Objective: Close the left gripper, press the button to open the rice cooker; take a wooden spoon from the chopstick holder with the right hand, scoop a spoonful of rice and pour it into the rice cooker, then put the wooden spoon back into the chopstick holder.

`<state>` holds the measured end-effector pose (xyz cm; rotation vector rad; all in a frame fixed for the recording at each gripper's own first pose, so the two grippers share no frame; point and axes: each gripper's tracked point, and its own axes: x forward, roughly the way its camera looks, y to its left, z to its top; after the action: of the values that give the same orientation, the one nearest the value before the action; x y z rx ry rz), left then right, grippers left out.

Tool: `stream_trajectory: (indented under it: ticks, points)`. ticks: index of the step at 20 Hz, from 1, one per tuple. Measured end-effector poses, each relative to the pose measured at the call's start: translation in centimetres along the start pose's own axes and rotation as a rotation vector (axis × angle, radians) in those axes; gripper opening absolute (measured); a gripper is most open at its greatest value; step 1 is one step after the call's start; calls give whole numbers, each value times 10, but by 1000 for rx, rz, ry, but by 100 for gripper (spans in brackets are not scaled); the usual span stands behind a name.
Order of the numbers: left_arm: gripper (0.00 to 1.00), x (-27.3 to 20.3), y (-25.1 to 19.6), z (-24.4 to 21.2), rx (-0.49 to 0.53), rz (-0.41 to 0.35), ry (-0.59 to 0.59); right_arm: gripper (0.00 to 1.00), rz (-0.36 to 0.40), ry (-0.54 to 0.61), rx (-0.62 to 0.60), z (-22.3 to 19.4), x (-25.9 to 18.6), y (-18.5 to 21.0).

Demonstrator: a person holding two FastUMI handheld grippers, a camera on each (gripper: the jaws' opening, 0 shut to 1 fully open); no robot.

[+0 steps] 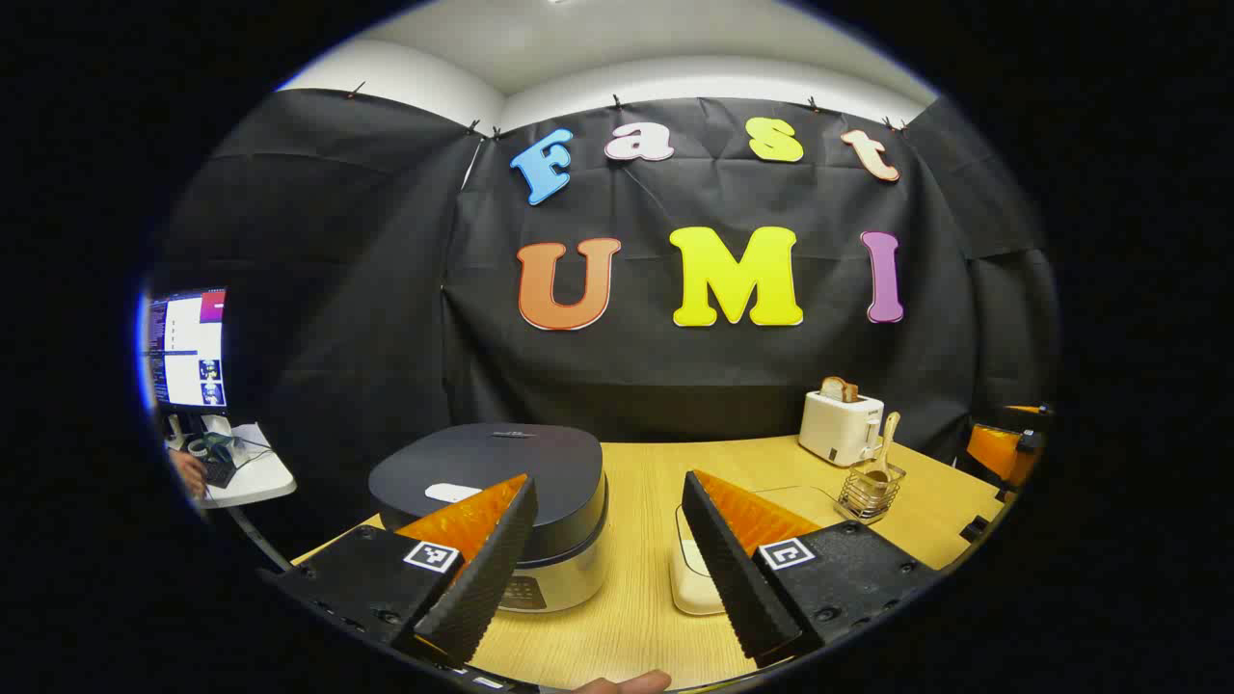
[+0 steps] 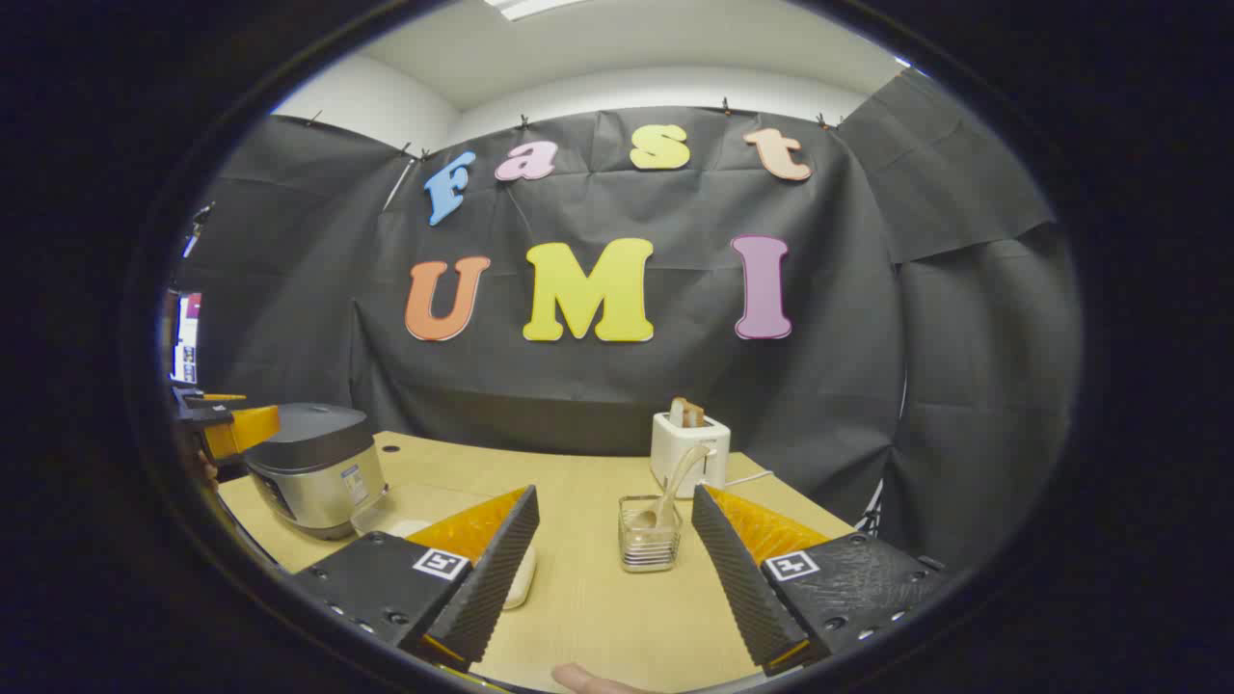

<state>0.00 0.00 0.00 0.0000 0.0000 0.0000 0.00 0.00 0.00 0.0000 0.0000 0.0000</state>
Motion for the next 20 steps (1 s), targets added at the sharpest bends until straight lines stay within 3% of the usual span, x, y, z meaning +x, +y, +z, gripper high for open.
stream_trajectory:
  ticks: [7,15,18,20]
  points:
    - [97,6,11,-8,17,33,29,96,2,6,34,3,1,-9]
    - [96,16,54,3,15,87,85,96,-6,-9,53,12,-4,-22]
    - [85,19,72,3,4,85,143,96,-7,-13,66,15,-5,-27]
    - [66,23,79,4,8,77,167,96,-2,-11,77,16,-6,-28]
